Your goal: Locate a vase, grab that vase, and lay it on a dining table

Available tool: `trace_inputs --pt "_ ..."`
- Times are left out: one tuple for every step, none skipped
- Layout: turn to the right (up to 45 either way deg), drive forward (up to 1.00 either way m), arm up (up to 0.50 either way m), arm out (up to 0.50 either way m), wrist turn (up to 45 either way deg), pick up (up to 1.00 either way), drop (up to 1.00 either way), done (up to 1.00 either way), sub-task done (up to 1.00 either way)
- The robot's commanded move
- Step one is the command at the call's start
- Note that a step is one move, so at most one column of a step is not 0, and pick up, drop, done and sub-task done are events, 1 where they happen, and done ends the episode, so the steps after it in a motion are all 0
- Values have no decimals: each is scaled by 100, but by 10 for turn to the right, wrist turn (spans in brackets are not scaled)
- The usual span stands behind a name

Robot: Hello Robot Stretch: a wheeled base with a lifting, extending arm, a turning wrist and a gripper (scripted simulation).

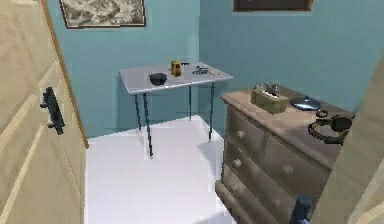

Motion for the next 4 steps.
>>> trace_inputs --pt "0 30 0 0 0 0 0 0 0" --pt "180 0 0 0 0 0 0 0 0" --pt "0 25 0 0 0 0 0 0 0" --pt "150 0 0 0 0 0 0 0 0"
